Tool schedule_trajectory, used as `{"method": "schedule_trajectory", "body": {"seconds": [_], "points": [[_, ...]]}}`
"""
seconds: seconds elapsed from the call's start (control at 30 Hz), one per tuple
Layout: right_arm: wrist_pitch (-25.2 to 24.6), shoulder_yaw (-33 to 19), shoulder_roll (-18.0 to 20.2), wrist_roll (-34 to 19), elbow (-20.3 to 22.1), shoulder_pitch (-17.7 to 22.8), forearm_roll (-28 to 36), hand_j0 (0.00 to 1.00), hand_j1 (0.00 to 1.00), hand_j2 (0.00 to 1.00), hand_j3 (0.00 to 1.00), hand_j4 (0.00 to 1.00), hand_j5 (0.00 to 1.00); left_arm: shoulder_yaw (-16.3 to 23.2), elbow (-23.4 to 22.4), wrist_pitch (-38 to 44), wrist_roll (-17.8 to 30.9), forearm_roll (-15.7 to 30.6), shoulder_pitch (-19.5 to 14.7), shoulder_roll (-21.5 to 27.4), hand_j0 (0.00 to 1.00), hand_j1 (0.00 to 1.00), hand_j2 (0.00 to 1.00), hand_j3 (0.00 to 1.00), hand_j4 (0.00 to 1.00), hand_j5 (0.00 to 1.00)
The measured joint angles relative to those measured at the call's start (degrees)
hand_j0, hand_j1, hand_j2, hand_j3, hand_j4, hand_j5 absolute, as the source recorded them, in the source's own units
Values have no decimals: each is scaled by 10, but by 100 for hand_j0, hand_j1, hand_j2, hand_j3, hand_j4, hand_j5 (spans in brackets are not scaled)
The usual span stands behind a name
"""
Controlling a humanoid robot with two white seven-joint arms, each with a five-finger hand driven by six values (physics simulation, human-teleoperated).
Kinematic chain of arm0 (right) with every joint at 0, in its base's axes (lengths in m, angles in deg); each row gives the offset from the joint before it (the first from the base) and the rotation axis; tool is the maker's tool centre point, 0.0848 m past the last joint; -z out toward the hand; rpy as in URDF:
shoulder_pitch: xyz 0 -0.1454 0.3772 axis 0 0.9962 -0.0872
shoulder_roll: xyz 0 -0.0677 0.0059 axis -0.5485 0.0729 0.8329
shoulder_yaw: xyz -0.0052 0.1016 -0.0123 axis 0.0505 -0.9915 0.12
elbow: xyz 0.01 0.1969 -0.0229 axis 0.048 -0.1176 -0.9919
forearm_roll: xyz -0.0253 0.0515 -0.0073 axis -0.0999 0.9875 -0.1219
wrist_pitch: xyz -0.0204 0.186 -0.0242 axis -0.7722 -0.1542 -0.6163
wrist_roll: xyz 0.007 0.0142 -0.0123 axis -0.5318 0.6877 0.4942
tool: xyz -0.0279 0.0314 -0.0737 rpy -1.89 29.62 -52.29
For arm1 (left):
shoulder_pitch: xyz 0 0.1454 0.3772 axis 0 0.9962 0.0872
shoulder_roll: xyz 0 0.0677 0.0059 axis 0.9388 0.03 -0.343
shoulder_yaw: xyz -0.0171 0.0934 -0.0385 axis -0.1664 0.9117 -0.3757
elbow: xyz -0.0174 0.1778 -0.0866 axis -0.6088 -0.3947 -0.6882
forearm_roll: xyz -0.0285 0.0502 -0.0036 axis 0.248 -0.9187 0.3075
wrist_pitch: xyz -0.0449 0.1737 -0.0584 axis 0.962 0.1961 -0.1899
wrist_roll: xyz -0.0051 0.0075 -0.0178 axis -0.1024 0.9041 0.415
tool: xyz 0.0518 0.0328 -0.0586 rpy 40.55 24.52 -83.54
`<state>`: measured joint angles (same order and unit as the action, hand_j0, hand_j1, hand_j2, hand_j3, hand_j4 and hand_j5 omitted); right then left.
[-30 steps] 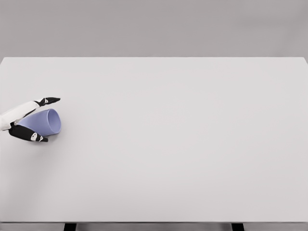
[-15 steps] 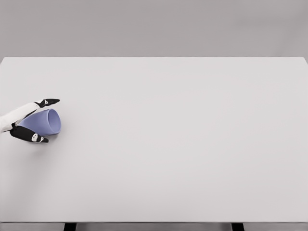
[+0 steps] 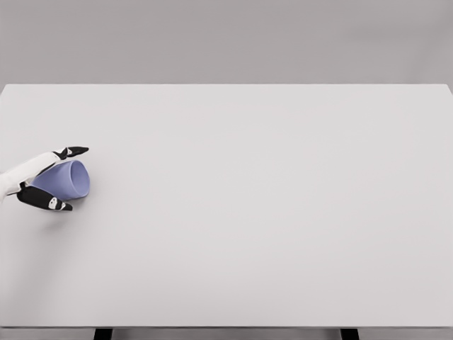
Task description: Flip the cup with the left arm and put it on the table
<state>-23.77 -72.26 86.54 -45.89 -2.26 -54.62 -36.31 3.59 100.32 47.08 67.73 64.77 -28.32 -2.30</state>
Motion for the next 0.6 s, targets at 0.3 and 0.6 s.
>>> {"method": "schedule_trajectory", "body": {"seconds": [0.3, 0.6], "points": [[0, 0, 0, 0, 0, 0, 0, 100, 100, 100, 100, 100, 100, 0, 1, 4, 0, -3, 1, -2, 100, 100, 100, 100, 100, 100], [0, 0, 0, 0, 0, 0, 0, 100, 100, 100, 100, 100, 100, 3, 1, 5, 0, -7, 1, -2, 91, 91, 91, 91, 91, 91]]}}
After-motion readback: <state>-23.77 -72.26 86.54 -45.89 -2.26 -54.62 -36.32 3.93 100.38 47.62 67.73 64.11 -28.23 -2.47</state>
